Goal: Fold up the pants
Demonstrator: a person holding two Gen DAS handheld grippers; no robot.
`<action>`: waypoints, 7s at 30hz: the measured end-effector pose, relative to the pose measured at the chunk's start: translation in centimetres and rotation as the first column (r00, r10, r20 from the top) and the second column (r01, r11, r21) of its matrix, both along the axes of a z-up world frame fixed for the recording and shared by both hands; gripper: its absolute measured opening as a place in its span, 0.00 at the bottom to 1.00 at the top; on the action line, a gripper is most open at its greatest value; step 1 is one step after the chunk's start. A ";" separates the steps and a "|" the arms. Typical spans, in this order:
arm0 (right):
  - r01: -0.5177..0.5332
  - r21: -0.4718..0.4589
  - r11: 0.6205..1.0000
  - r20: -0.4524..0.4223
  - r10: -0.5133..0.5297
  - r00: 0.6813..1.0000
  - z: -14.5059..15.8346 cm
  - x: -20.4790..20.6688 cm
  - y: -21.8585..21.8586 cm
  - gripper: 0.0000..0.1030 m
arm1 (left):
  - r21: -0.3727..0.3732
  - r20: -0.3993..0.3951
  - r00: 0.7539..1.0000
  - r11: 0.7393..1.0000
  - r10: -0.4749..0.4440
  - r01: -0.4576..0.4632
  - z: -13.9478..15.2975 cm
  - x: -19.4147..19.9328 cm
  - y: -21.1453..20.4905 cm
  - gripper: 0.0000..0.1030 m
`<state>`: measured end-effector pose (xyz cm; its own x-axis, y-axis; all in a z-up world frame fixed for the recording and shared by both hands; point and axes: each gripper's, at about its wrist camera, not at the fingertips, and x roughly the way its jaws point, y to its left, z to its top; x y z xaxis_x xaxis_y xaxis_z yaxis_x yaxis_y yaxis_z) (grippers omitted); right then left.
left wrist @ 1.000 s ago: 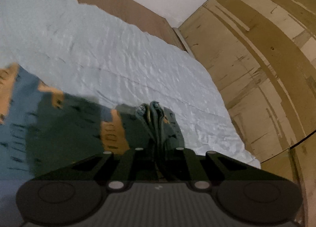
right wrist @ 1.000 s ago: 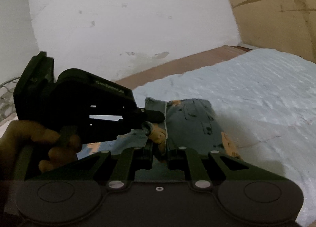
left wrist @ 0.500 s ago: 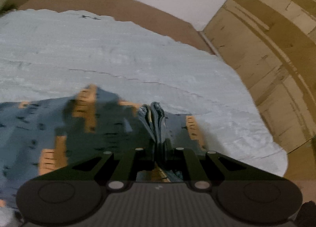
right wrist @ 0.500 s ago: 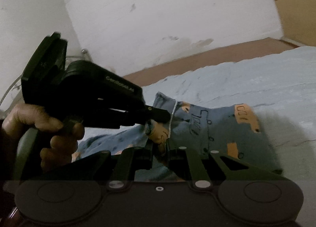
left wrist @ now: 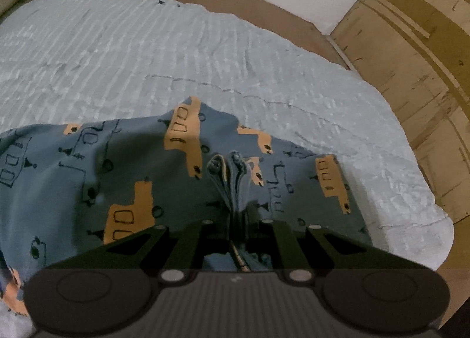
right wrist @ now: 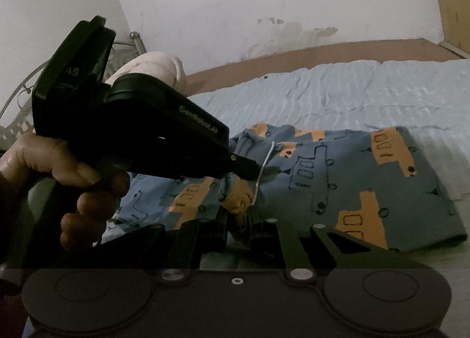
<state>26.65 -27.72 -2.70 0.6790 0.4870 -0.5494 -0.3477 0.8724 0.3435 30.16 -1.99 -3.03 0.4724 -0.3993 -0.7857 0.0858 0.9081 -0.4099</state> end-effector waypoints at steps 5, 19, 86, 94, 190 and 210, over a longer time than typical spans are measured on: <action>-0.019 -0.015 1.000 -0.008 0.019 1.000 -0.4 0.9 -0.2 0.19 | 0.008 -0.017 1.000 1.000 -0.006 0.006 -0.7 0.2 0.0 0.10; 0.179 -0.215 0.960 0.186 -0.140 0.972 0.4 1.0 -6.0 0.99 | 0.145 0.093 0.991 0.983 0.099 -0.112 -1.0 -0.3 -0.4 0.90; 0.216 -0.468 0.857 0.294 -0.079 0.952 -4.4 3.5 4.0 0.99 | -0.226 0.206 0.837 0.857 0.507 -0.463 -3.9 -9.9 18.4 1.00; 0.219 -0.446 0.868 0.292 -0.090 0.952 -4.4 3.4 3.7 0.99 | -0.165 0.169 0.837 0.852 0.521 -0.497 -4.9 -9.1 18.2 0.98; 0.247 0.089 0.965 -0.029 -0.245 0.969 -0.8 1.0 -11.5 0.99 | 0.324 0.246 0.969 0.941 0.015 -0.097 -2.7 -7.8 -3.4 0.99; 0.377 0.047 0.925 -0.008 -0.377 0.926 -0.7 1.4 -11.5 0.28 | 0.276 0.269 0.961 0.950 0.067 -0.143 -1.7 -8.1 -2.6 1.00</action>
<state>28.02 -39.25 -3.43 0.8183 0.2203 -0.5308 0.0030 0.9220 0.3872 22.05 -4.61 -4.75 0.6979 -0.1094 -0.7078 0.0496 0.9933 -0.1046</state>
